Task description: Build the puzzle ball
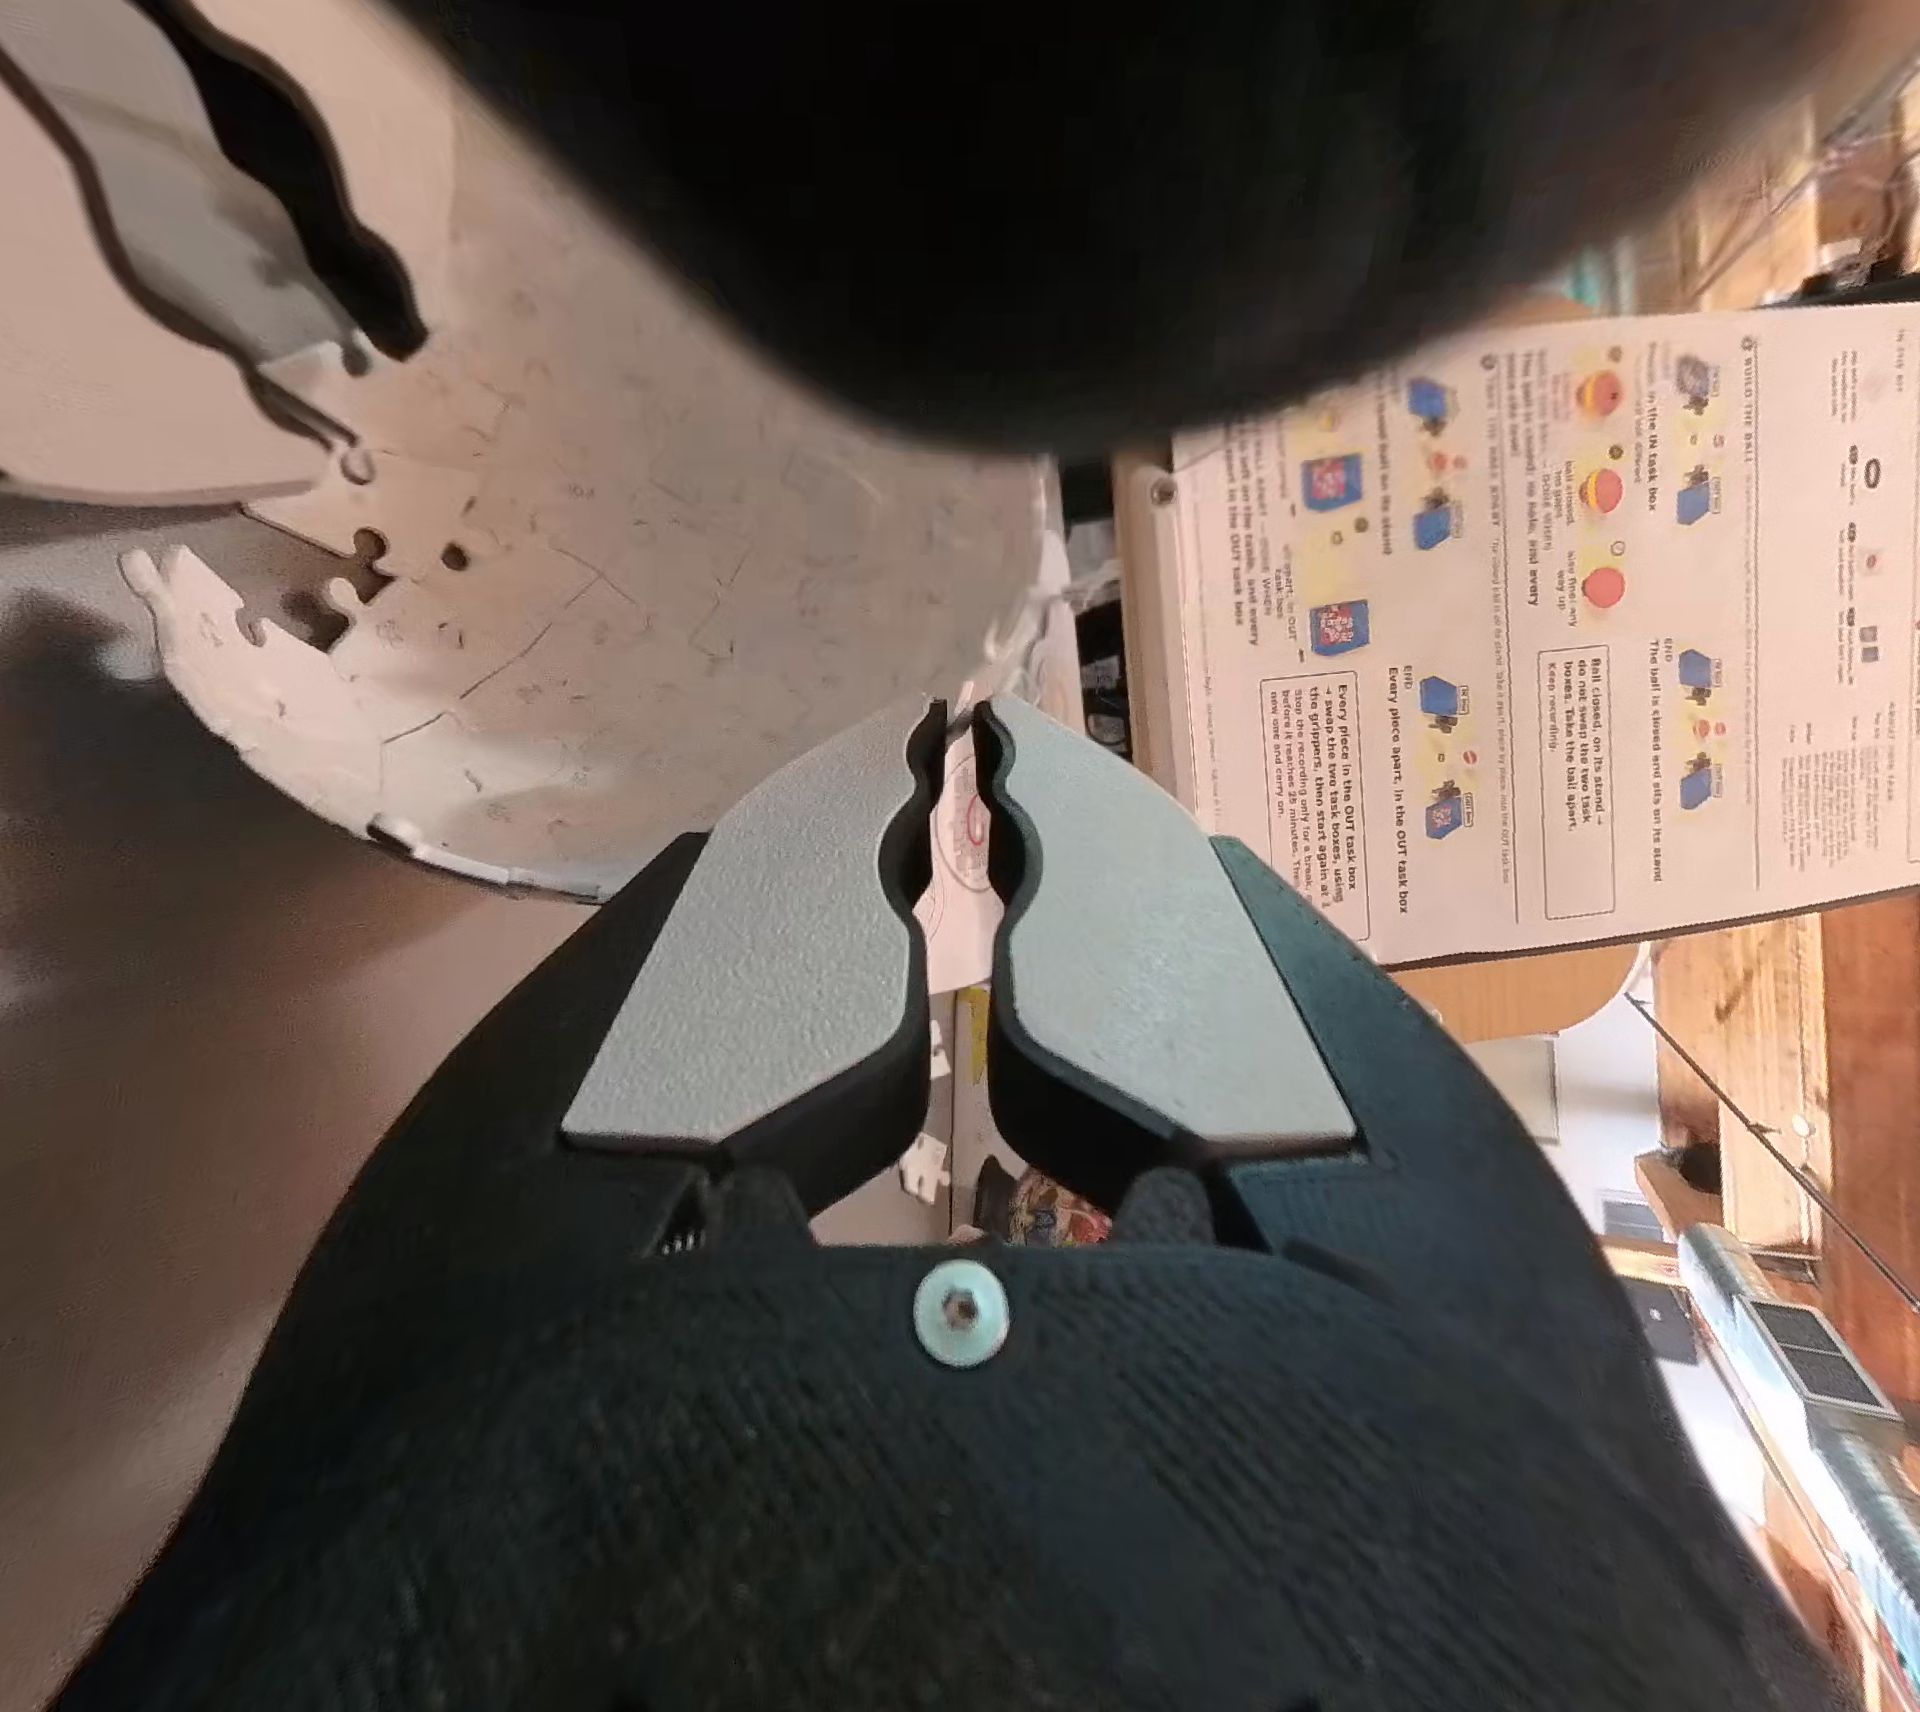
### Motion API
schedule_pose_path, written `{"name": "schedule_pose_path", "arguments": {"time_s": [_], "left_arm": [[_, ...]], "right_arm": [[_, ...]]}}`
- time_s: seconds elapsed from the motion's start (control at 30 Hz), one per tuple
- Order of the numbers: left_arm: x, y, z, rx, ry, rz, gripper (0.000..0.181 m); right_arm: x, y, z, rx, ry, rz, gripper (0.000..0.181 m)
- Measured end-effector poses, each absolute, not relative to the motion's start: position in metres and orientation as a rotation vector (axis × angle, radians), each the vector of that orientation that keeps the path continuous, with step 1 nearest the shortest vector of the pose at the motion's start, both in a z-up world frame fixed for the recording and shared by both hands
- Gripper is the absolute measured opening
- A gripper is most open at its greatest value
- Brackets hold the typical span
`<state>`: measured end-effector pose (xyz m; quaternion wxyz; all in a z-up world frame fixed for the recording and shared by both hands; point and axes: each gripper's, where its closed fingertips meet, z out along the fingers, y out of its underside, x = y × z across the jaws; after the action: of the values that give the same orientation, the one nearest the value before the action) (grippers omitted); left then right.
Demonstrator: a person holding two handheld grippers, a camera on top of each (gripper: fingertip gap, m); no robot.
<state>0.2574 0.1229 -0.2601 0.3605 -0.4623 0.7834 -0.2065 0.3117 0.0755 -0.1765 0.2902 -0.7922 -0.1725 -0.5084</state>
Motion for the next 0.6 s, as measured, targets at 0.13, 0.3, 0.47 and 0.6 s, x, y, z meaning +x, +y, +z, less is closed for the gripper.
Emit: {"name": "schedule_pose_path", "arguments": {"time_s": [0.13,0.3,0.47,0.6], "left_arm": [[0.254,0.12,-0.265,-1.252,2.007,-0.609,0.019],[0.262,0.116,-0.263,-1.156,2.021,-0.597,0.018],[0.265,0.12,-0.266,-1.129,2.077,-0.542,0.018],[0.263,0.13,-0.269,-1.175,2.094,-0.488,0.017]], "right_arm": [[0.31,0.075,-0.177,-2.097,-0.452,-1.325,0.005],[0.31,0.073,-0.178,-2.083,-0.46,-1.297,0.005],[0.306,0.075,-0.177,-2.054,-0.531,-1.321,0.005],[0.301,0.079,-0.173,-1.998,-0.585,-1.338,0.005]]}}
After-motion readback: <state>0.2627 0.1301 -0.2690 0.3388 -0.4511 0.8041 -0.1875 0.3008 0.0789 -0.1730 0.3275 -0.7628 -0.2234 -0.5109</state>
